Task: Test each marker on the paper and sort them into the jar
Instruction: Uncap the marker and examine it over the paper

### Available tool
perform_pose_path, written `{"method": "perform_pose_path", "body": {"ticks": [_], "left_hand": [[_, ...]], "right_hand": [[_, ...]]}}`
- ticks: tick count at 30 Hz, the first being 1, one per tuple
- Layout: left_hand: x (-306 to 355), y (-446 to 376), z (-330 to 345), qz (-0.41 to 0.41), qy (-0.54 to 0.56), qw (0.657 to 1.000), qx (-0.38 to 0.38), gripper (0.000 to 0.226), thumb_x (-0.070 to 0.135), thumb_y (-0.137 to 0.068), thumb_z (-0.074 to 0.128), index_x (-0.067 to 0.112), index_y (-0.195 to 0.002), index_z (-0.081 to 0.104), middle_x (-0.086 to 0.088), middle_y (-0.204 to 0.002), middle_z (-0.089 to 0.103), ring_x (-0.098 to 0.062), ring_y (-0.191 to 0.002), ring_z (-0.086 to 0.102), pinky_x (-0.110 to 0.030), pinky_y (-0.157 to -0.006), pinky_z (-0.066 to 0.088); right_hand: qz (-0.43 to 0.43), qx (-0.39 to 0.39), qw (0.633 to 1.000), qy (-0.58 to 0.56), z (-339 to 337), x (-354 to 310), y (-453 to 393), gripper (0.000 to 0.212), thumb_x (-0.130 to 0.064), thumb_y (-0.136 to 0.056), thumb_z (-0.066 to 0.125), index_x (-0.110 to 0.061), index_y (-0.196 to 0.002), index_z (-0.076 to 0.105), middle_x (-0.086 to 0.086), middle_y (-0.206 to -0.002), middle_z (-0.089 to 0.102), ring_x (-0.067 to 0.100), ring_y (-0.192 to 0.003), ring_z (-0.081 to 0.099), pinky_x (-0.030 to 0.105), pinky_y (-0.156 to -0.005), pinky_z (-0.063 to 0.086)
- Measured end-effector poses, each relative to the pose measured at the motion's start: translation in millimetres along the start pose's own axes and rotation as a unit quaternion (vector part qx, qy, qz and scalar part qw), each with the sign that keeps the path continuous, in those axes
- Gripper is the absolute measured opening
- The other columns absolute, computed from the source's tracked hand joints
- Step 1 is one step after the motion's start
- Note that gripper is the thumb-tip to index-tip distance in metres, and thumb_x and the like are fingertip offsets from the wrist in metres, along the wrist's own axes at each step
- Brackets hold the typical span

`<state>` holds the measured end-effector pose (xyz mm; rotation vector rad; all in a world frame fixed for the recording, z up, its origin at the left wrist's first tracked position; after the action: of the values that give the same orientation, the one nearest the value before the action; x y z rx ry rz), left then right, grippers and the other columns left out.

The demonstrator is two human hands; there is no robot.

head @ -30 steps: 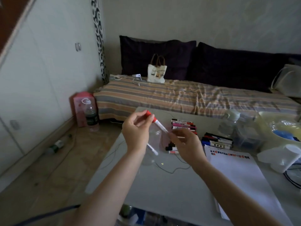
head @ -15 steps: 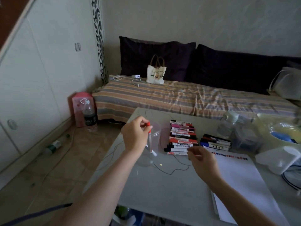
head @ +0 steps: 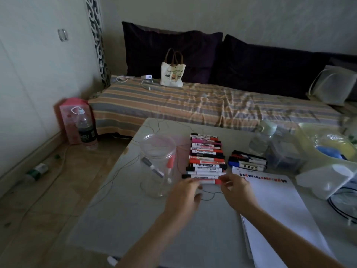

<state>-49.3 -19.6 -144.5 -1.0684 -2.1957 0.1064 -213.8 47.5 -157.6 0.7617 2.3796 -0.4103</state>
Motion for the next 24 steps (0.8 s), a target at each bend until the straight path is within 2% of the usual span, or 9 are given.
{"method": "perform_pose_path", "body": {"ticks": [4, 6, 13, 16, 18, 19, 20, 22, 24], "left_hand": [[-26, 5, 29, -0.038, -0.041, 0.998, -0.038, 0.025, 0.031, -0.092, 0.059, 0.021, -0.115, 0.063, 0.005, -0.119, 0.062, -0.015, -0.114, 0.053, -0.025, -0.09, 0.039], [-31, 4, 34, -0.047, -0.057, 0.996, -0.043, 0.026, 0.034, -0.092, 0.058, 0.022, -0.114, 0.063, 0.005, -0.118, 0.06, -0.015, -0.113, 0.051, -0.026, -0.089, 0.04], [-36, 4, 38, -0.036, -0.05, 0.998, -0.002, 0.018, 0.034, -0.087, 0.065, 0.02, -0.099, 0.068, 0.005, -0.105, 0.061, -0.015, -0.105, 0.052, -0.027, -0.082, 0.044], [-36, 2, 37, -0.034, -0.042, 0.999, 0.008, 0.017, 0.032, -0.083, 0.069, 0.018, -0.095, 0.069, 0.004, -0.102, 0.062, -0.017, -0.101, 0.055, -0.028, -0.08, 0.045], [-37, 1, 37, -0.048, -0.036, 0.998, -0.002, 0.02, 0.033, -0.085, 0.067, 0.019, -0.1, 0.068, 0.004, -0.106, 0.063, -0.015, -0.105, 0.053, -0.027, -0.084, 0.044], [-37, 0, 37, -0.055, -0.03, 0.998, -0.003, 0.02, 0.033, -0.086, 0.067, 0.02, -0.102, 0.068, 0.005, -0.107, 0.063, -0.014, -0.106, 0.053, -0.026, -0.085, 0.044], [-36, 0, 36, -0.061, -0.017, 0.998, 0.001, 0.019, 0.032, -0.087, 0.067, 0.021, -0.102, 0.068, 0.006, -0.107, 0.064, -0.013, -0.105, 0.055, -0.025, -0.085, 0.044], [-33, -3, 32, -0.07, 0.025, 0.997, 0.018, 0.015, 0.028, -0.086, 0.068, 0.022, -0.1, 0.069, 0.01, -0.102, 0.066, -0.009, -0.098, 0.058, -0.018, -0.081, 0.043], [-31, -6, 34, -0.104, 0.098, 0.99, 0.012, 0.012, 0.025, -0.087, 0.068, 0.022, -0.099, 0.07, 0.015, -0.098, 0.064, -0.004, -0.092, 0.058, -0.011, -0.079, 0.042]], "right_hand": [[-0.086, 0.008, 0.991, 0.106, 10, -6, -17, 0.025, -0.019, -0.089, 0.066, -0.02, -0.114, 0.066, -0.001, -0.117, 0.065, 0.017, -0.106, 0.059, 0.03, -0.087, 0.049], [-0.107, -0.016, 0.986, 0.125, 21, -13, -25, 0.027, -0.024, -0.089, 0.066, -0.021, -0.116, 0.066, -0.003, -0.122, 0.063, 0.017, -0.113, 0.057, 0.037, -0.096, 0.046], [-0.196, -0.074, 0.956, 0.208, 52, -20, -26, 0.027, -0.051, -0.089, 0.06, -0.032, -0.105, 0.07, -0.01, -0.112, 0.06, 0.013, -0.11, 0.05, 0.034, -0.097, 0.038], [-0.195, -0.095, 0.95, 0.223, 55, -23, -24, 0.031, -0.054, -0.088, 0.058, -0.031, -0.103, 0.072, -0.007, -0.105, 0.06, 0.012, -0.102, 0.054, 0.031, -0.092, 0.042], [-0.154, -0.1, 0.969, 0.167, 47, -28, -23, 0.05, -0.07, -0.084, 0.049, -0.026, -0.091, 0.072, -0.006, -0.089, 0.064, 0.01, -0.082, 0.059, 0.027, -0.077, 0.049], [-0.128, -0.086, 0.982, 0.112, 37, -31, -23, 0.064, -0.078, -0.08, 0.042, -0.021, -0.083, 0.072, -0.005, -0.077, 0.066, 0.009, -0.069, 0.059, 0.026, -0.067, 0.05], [-0.101, -0.065, 0.991, 0.053, 24, -33, -21, 0.068, -0.08, -0.079, 0.041, -0.018, -0.078, 0.069, -0.003, -0.068, 0.065, 0.008, -0.058, 0.058, 0.025, -0.059, 0.05], [-0.024, -0.021, 0.997, -0.068, -1, -21, -21, 0.037, -0.056, -0.086, 0.059, -0.019, -0.08, 0.067, -0.005, -0.061, 0.066, 0.008, -0.052, 0.058, 0.028, -0.056, 0.052], [0.079, 0.001, 0.975, -0.21, -20, 4, -13, 0.012, -0.027, -0.088, 0.068, -0.018, -0.081, 0.067, -0.004, -0.063, 0.067, 0.017, -0.06, 0.056, 0.035, -0.06, 0.047]]}}
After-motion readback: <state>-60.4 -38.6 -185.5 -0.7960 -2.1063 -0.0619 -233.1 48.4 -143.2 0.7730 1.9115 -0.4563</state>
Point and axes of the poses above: each hand's wrist, its own y-axis away from the middle knuckle, its own z-axis out of the palm, x = y × z, the point moved 8 cm from there along -y, towards the middle knuckle
